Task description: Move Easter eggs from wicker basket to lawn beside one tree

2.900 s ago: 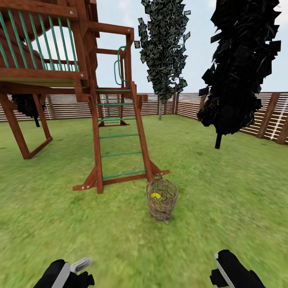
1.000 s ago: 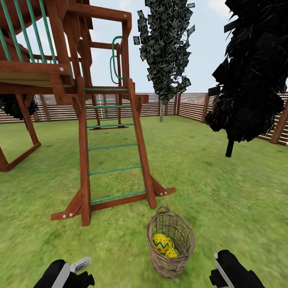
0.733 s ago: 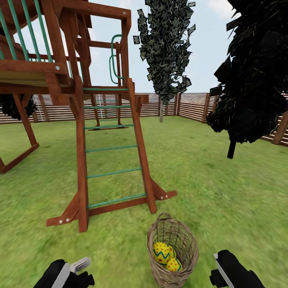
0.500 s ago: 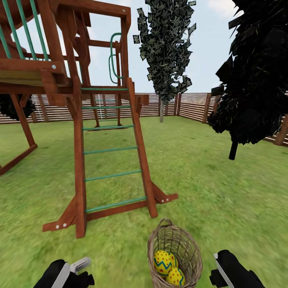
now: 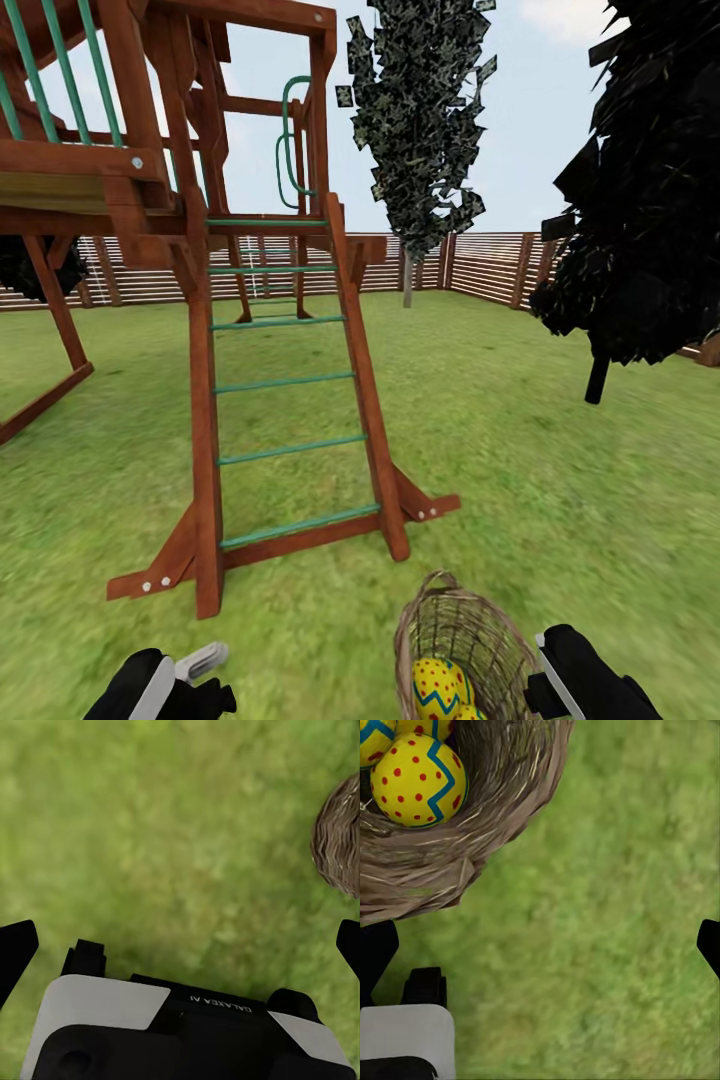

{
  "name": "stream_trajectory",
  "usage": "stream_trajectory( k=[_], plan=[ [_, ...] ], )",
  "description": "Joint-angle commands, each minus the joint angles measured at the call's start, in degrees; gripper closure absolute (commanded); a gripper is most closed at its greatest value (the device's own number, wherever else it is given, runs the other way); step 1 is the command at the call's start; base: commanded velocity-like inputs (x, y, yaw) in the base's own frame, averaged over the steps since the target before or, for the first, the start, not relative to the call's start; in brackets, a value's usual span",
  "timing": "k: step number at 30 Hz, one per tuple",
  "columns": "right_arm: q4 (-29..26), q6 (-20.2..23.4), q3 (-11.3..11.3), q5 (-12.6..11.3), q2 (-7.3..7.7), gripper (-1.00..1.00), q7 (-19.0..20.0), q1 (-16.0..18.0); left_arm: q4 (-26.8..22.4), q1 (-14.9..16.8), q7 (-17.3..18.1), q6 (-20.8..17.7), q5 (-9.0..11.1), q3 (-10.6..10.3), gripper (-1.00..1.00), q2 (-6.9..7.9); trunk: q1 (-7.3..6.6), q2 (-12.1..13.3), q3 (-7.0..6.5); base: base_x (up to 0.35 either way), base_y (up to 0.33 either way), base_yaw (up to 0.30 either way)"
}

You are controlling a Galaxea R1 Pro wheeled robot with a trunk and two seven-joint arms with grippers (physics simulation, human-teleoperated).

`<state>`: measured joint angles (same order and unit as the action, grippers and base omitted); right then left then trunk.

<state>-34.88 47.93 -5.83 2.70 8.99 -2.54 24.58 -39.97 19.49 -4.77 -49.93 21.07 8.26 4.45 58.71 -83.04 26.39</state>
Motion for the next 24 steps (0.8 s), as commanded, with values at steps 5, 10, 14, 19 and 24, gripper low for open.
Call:
stream_trajectory(
  k=[5, 10, 14, 19, 24],
  plan=[
    [-0.1, 0.3, -0.3, 0.2, 0.06, -1.0, 0.0, 0.0, -0.1, 0.0, -0.5, -0.3, 0.6, 0.1, -1.0, 0.02, 0.01, 0.0, 0.07, 0.097, 0.011, 0.0],
    [-0.1, 0.3, -0.3, 0.2, 0.06, -1.0, 0.0, 0.0, 0.0, 0.0, -0.5, -0.3, 0.6, 0.1, -1.0, 0.02, 0.01, 0.0, 0.07, 0.265, 0.001, 0.0],
    [0.0, 0.3, -0.3, 0.2, 0.03, -1.0, 0.0, 0.0, -0.1, 0.0, -0.5, -0.3, 0.6, 0.1, -1.0, -0.05, 0.01, 0.0, 0.07, 0.054, 0.014, 0.0],
    [0.0, 0.3, -0.3, 0.2, -0.02, -1.0, 0.0, 0.0, -0.1, 0.0, -0.5, 0.0, 0.6, 0.1, -1.0, 0.01, 0.01, 0.0, 0.07, 0.008, 0.187, 0.0],
    [-0.1, 0.3, -0.3, 0.2, -0.03, -1.0, 0.0, 0.0, -0.1, 0.0, -0.5, 0.2, 0.6, 0.2, -1.0, 0.03, 0.01, 0.0, 0.07, 0.001, 0.137, 0.0]
  ],
)
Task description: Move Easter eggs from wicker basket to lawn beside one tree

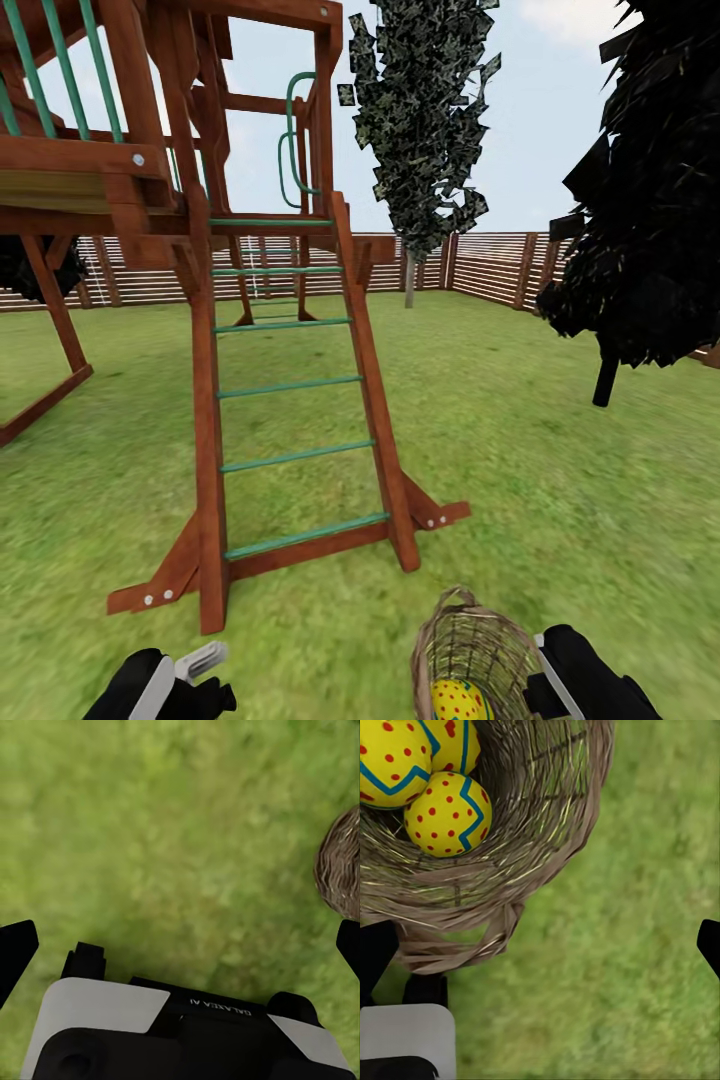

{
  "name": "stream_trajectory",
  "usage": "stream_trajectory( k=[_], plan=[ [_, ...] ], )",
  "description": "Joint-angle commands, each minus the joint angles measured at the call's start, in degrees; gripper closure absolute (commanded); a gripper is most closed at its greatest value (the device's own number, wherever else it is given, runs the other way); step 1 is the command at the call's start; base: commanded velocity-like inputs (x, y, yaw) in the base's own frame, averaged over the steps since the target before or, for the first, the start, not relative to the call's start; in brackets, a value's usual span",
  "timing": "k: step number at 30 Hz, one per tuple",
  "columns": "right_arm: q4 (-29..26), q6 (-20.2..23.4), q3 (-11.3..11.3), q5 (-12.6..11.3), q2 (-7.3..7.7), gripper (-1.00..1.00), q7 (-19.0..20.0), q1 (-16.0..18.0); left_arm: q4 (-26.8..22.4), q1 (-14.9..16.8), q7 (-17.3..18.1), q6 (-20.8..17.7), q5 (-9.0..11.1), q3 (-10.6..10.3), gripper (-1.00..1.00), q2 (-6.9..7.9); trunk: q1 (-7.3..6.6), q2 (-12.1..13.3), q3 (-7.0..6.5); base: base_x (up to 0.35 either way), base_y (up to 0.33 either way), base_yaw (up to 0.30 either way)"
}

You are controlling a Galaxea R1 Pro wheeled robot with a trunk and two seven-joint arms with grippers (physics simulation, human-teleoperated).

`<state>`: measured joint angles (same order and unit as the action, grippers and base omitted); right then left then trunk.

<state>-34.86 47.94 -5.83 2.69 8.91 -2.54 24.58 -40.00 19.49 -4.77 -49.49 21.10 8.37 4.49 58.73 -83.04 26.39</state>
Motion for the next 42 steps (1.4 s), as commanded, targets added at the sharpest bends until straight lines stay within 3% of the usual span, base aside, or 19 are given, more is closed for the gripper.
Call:
stream_trajectory(
  k=[1, 17, 42],
  plan=[
    [-0.1, 0.3, -0.3, 0.2, 0.06, -1.0, 0.0, 0.0, -0.1, 0.0, -0.5, -0.2, 0.6, 0.1, -1.0, -0.01, 0.0, 0.0, 0.07, 0.0, 0.031, 0.0],
    [0.0, 0.3, -0.3, 0.0, 0.01, -1.0, 0.3, 0.0, 0.0, 0.0, -0.5, -0.2, 0.6, 0.0, -1.0, -0.09, 0.0, 0.0, -0.31, 0.007, 0.028, -0.205],
    [0.0, 0.3, -0.2, 0.0, 0.14, -1.0, 0.3, 0.0, 0.0, 0.0, -0.5, -0.2, 0.7, 0.1, -1.0, -0.01, 0.0, 0.0, -0.44, 0.147, 0.283, -0.293]
  ],
)
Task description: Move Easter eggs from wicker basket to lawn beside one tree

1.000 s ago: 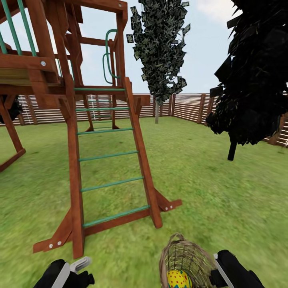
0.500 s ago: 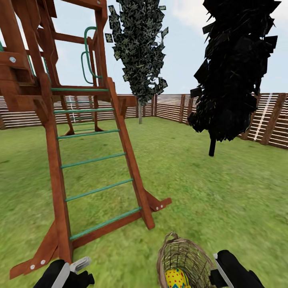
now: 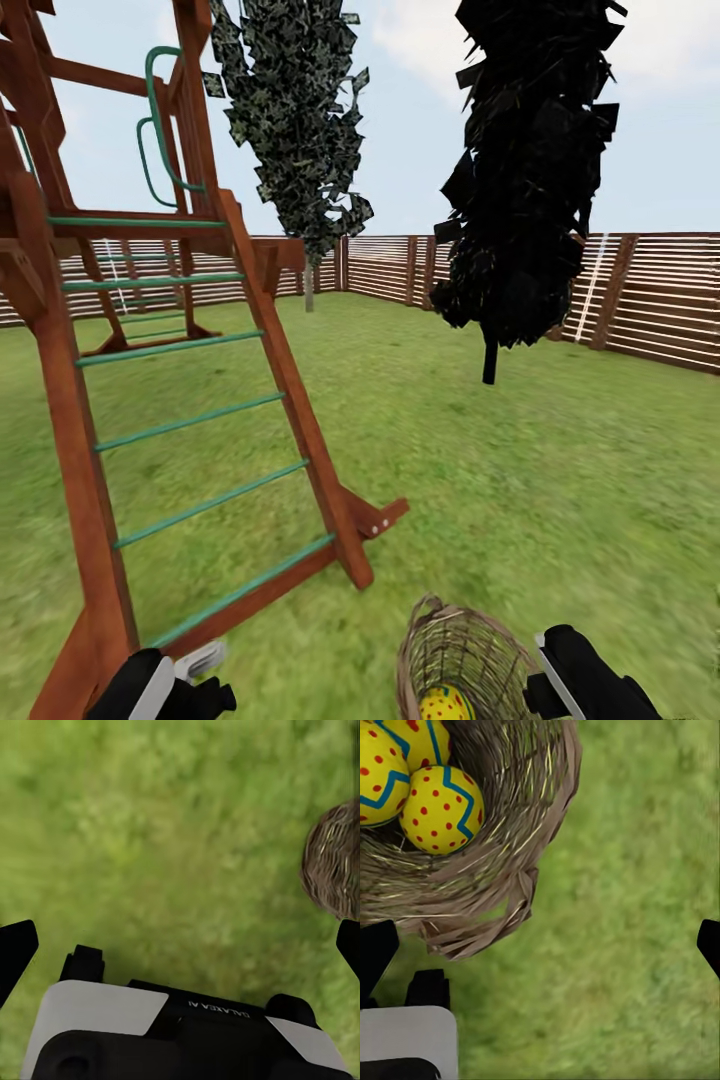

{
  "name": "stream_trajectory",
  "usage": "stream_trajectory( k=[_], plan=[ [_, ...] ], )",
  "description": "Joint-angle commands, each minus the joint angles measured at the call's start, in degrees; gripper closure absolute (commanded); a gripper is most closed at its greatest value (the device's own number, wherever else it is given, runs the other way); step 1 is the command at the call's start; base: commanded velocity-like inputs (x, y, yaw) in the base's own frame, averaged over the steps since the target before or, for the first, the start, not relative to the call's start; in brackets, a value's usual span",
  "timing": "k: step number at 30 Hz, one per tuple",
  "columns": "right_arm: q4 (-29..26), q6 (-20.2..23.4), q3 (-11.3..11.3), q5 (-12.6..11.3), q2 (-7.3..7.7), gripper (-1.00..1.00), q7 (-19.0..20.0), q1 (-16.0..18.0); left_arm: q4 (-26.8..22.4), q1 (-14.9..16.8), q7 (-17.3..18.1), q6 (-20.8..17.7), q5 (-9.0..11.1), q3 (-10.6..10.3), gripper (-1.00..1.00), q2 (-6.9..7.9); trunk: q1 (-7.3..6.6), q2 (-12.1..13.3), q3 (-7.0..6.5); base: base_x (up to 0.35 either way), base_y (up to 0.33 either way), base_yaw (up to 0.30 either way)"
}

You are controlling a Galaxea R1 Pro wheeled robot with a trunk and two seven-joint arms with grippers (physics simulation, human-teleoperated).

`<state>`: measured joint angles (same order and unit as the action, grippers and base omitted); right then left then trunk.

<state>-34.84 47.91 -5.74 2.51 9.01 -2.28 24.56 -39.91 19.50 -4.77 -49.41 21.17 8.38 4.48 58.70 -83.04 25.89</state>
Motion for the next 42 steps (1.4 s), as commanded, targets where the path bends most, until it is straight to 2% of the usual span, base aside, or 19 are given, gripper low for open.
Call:
stream_trajectory(
  k=[1, 11, 23, 35, 42],
  plan=[
    [-0.1, 0.3, -0.3, 0.2, 0.05, -1.0, 0.0, 0.1, -0.1, 0.0, -0.5, -0.3, 0.6, 0.1, -1.0, 0.0, 0.03, 0.0, 0.07, 0.294, 0.179, -0.294],
    [-0.1, 0.3, -0.4, 0.2, 0.05, -1.0, 0.0, 0.1, -0.1, 0.0, -0.5, -0.2, 0.5, 0.0, -1.0, -0.07, 0.03, 0.0, 0.07, 0.23, 0.162, -0.294],
    [-0.1, 0.3, -0.4, 0.2, -0.03, -1.0, 0.0, 0.1, -0.1, 0.0, -0.5, -0.2, 0.7, 0.0, -1.0, -0.09, 0.03, 0.0, 0.07, -0.04, 0.061, -0.269],
    [-0.1, 0.3, -0.3, 0.2, -0.01, -1.0, 0.0, 0.1, -0.1, 0.0, -0.5, -0.2, 0.8, 0.1, -1.0, -0.07, 0.03, 0.0, 0.07, -0.074, 0.313, -0.278],
    [-0.1, 0.3, -0.3, 0.2, 0.01, -1.0, 0.0, 0.1, -0.1, 0.0, -0.5, -0.2, 0.8, 0.0, -1.0, -0.09, 0.03, 0.0, 0.07, 0.165, 0.254, -0.163]
  ],
)
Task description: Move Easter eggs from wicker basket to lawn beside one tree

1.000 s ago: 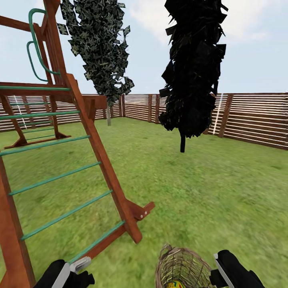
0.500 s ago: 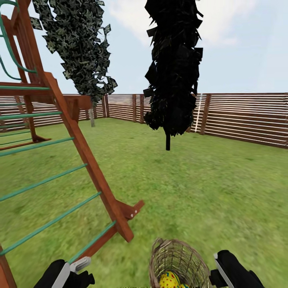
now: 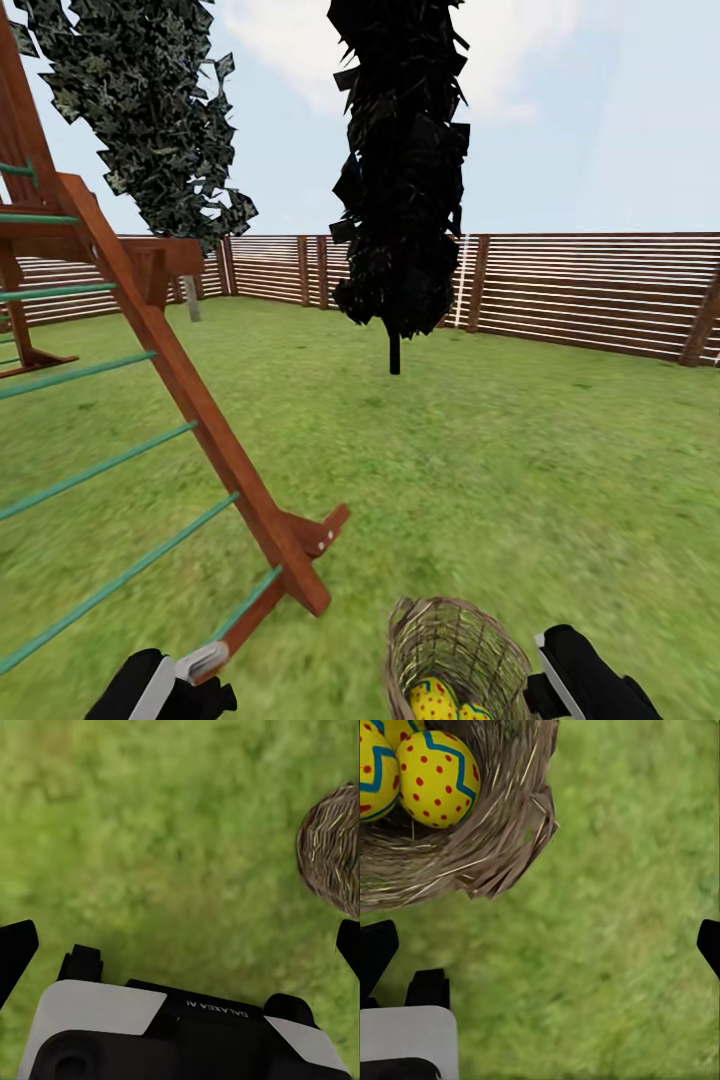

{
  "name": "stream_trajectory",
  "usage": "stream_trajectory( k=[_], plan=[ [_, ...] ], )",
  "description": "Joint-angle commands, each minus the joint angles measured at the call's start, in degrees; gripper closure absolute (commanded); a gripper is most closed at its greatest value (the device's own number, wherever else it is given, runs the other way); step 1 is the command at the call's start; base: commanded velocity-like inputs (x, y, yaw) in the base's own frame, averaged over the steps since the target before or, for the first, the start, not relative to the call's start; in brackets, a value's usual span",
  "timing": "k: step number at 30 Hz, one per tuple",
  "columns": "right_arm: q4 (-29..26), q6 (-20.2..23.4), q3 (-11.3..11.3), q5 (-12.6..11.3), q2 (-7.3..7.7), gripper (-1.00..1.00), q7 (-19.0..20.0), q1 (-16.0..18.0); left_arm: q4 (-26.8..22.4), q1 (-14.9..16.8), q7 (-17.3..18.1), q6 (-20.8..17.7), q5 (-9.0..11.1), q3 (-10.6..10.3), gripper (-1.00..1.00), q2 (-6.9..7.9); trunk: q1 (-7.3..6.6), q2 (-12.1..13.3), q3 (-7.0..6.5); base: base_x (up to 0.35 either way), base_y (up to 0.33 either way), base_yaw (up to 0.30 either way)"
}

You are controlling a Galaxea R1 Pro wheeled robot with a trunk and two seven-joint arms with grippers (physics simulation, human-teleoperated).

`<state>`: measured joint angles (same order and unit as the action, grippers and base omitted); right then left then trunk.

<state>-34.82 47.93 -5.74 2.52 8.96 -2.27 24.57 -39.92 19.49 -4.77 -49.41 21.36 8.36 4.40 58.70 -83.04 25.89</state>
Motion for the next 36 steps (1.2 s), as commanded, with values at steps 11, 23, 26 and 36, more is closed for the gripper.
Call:
stream_trajectory(
  k=[11, 23, 26, 36],
  plan=[
    [-0.1, 0.3, -0.4, 0.2, 0.01, -1.0, 0.0, 0.0, -0.1, 0.0, -0.5, -0.1, 0.6, 0.1, -1.0, -0.06, 0.03, 0.0, 0.07, 0.339, 0.016, -0.005],
    [-0.1, 0.3, -0.4, 0.2, -0.08, -1.0, -0.1, 0.0, -0.1, 0.0, -0.5, 0.5, 0.6, 0.1, -1.0, -0.04, 0.03, 0.0, 0.07, 0.042, 0.0, 0.0],
    [-0.1, 0.3, -0.4, 0.2, -0.07, -1.0, -0.1, 0.0, -0.1, 0.0, -0.5, 0.5, 0.6, 0.0, -1.0, -0.02, 0.47, -0.8, 0.43, 0.0, 0.0, 0.0],
    [0.4, 0.3, -0.5, 0.3, 0.09, -1.0, -0.2, 0.0, 0.0, 0.0, -0.5, 0.5, 0.5, 0.0, -1.0, -0.1, 2.67, -4.8, 2.22, 0.0, 0.0, 0.0]
  ],
)
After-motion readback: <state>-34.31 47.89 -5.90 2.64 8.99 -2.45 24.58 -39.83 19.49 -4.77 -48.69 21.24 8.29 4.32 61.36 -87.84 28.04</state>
